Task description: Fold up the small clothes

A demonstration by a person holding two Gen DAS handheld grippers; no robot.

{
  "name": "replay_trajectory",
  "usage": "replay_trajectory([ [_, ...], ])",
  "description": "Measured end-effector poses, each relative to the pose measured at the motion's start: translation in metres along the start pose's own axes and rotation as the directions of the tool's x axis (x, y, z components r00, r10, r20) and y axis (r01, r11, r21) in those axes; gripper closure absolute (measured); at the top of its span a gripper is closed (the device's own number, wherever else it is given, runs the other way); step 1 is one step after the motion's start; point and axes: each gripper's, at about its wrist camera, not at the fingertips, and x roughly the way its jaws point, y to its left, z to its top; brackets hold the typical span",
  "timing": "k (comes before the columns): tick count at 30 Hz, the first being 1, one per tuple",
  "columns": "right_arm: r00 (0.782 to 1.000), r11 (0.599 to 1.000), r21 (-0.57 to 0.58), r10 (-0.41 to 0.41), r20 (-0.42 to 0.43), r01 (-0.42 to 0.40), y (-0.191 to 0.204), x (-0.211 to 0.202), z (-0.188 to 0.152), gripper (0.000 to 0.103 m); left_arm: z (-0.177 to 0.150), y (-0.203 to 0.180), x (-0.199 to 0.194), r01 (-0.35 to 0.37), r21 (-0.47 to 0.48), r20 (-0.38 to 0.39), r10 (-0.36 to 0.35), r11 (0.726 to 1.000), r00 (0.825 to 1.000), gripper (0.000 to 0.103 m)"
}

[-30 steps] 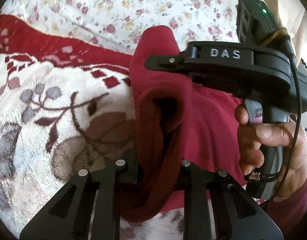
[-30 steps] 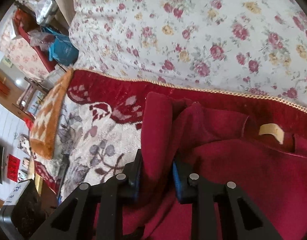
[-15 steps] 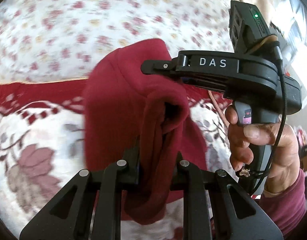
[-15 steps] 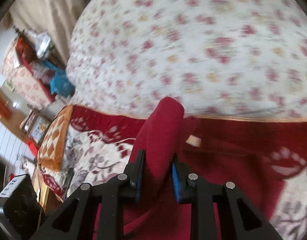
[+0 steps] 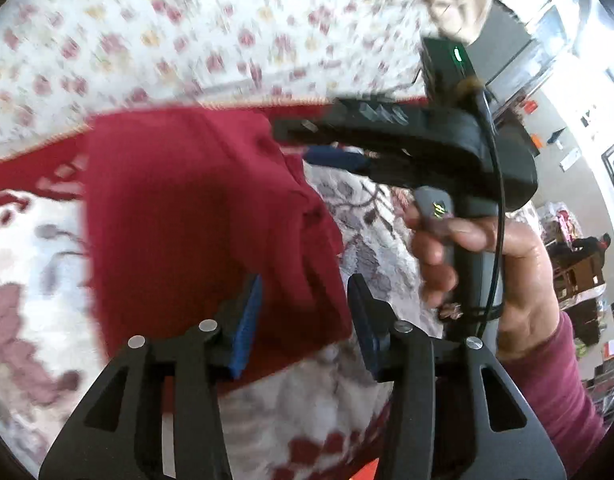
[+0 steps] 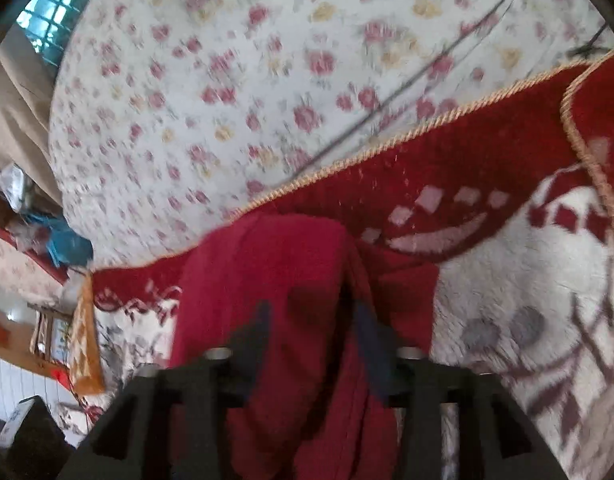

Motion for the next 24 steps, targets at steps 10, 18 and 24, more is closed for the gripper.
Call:
replay_trajectory([
  [10, 0.995, 0.996, -0.064, 0.050, -0.087, -0.056, 0.041, -0.013, -0.069, 0.031, -0.034, 0.071, -0.023, -0.233, -0.159, 0.034, 0.241, 0.959, 0.970, 0.059],
  [18, 1.000, 0.965, -0.262, -0.020, -0.016, 0.015, 0.059, -0.024, -0.097, 0.089, -0.048, 0.061, -0.031, -0.251, -0.115, 0.047, 0.258, 0.961, 0.965, 0.059],
  [24, 0.992, 0.961, -0.256, -0.119, -0.032, 0.106, 0.035, -0.018, -0.106, 0.089, -0.035, 0.052, -0.008, -0.280, -0.060, 0.038, 0.283, 0.958, 0.958, 0.059],
])
